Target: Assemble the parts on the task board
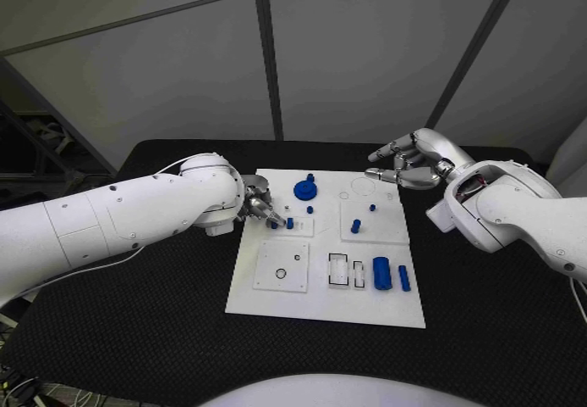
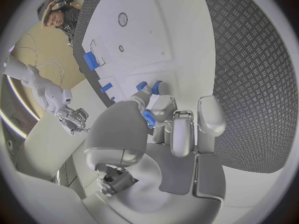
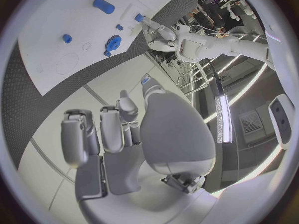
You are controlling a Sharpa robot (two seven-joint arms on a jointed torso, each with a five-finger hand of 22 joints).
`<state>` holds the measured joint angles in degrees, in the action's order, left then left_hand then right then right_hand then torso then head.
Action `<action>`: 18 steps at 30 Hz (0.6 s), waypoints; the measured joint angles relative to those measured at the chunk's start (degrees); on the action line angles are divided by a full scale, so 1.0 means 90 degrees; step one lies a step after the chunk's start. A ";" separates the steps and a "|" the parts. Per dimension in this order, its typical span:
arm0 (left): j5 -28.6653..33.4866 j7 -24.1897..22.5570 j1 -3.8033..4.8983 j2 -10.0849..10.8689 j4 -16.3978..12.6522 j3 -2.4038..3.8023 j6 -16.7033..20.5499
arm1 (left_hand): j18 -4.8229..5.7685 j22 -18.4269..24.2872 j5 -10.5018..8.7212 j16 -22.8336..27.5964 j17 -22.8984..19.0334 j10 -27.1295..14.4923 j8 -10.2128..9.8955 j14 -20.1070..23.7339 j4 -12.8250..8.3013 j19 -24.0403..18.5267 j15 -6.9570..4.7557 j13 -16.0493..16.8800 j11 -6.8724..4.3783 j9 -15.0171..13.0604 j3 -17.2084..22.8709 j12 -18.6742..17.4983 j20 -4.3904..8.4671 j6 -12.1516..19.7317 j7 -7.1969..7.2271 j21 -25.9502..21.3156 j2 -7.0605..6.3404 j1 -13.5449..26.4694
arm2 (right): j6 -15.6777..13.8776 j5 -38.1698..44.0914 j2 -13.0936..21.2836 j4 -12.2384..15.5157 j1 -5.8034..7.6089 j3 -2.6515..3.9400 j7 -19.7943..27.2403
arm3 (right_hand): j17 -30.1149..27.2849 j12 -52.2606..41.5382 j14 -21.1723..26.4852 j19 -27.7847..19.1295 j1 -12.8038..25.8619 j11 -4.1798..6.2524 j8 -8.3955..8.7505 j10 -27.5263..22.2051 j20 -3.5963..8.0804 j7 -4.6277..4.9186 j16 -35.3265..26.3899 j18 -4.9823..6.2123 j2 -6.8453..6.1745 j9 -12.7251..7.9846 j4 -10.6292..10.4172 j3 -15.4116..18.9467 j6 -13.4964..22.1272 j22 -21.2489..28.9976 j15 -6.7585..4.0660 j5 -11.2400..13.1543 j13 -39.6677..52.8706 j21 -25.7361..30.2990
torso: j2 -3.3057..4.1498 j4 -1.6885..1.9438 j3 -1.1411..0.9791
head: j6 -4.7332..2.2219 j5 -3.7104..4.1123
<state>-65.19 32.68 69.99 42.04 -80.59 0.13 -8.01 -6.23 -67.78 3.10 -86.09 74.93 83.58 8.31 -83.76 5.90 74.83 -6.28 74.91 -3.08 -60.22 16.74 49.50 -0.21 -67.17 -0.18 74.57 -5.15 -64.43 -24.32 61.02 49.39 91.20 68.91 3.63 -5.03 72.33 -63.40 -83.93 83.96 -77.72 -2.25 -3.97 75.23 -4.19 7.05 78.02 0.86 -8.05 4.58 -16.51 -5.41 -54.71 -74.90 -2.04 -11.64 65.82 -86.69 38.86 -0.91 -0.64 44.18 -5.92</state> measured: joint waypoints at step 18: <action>0.0008 0.0002 -0.0027 0.0060 0.0030 -0.0009 0.0247 | 0.0000 -0.0022 -0.0001 0.0000 0.0000 0.0033 -0.0111 -0.0021 0.1226 0.0000 -0.0020 0.0000 -0.0009 -0.0082 -0.0638 -0.0002 -0.0001 0.0026 -0.0072 0.0000 -0.0552 0.0140 | -0.0001 -0.0001 0.0011 0.0000 0.0000 0.0000 0.0006 | -0.0027 0.0000 0.0000 0.0000 0.0000 0.0000 0.0000 0.0000 0.0000 0.0000 0.0000 0.0000 0.0000 -0.0001 0.0000 0.0000 0.0000 0.0000 0.0000 0.0000 -0.0019 0.0000 | -0.0002 0.0000 0.0006 | -0.0049 0.0015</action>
<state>-65.11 32.71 69.75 42.59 -80.32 0.05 -5.79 -6.23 -67.98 3.09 -86.09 74.93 83.88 7.32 -83.95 16.93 74.83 -6.46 74.90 -3.16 -60.96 11.00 49.47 -0.22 -66.94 -0.83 74.57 -10.13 -63.17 -24.33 61.02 49.48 91.20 68.91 3.63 -4.98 72.10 -63.40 -83.93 83.96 -77.72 -2.25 -3.97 75.23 -4.19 7.05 78.02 0.86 -8.05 4.56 -16.51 -5.41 -54.72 -74.90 -2.04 -11.64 65.65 -86.69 38.85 -0.91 -0.58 43.74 -5.78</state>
